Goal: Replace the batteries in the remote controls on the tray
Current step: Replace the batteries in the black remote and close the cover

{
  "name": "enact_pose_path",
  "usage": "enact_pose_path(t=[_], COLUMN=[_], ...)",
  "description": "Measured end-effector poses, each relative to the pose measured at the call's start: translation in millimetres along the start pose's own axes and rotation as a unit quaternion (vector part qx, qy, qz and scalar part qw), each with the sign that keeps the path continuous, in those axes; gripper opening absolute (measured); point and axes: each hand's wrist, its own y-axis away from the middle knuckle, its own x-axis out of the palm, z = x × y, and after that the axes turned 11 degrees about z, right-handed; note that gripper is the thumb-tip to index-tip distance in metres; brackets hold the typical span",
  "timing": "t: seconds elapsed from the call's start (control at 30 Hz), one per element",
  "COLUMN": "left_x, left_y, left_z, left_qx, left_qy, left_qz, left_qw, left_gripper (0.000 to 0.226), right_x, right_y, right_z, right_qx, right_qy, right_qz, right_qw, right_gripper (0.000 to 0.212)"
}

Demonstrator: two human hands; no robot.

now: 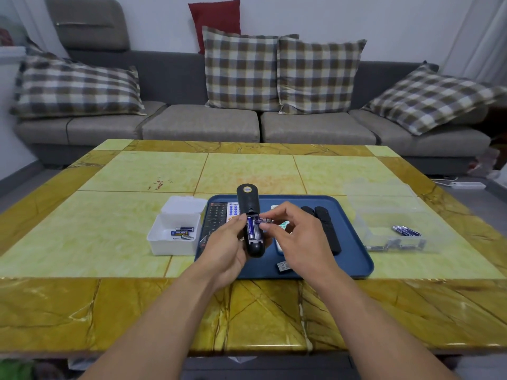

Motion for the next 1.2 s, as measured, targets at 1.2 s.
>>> enact_pose_path(t=[1.2], left_x=[0.3], left_y=[0.7], left_z=[4.7], left_qx=[0.041], left_qy=[-0.071], left_qz=[0.045], left_qw=[0.996], left_gripper=[0.034], right_x=[16.5], right_y=[-4.7], right_z=[-1.0], right_qx=[0.216], right_qy=[-0.137], right_qz=[-0.001], right_qw=[0.967], right_gripper=[0.028])
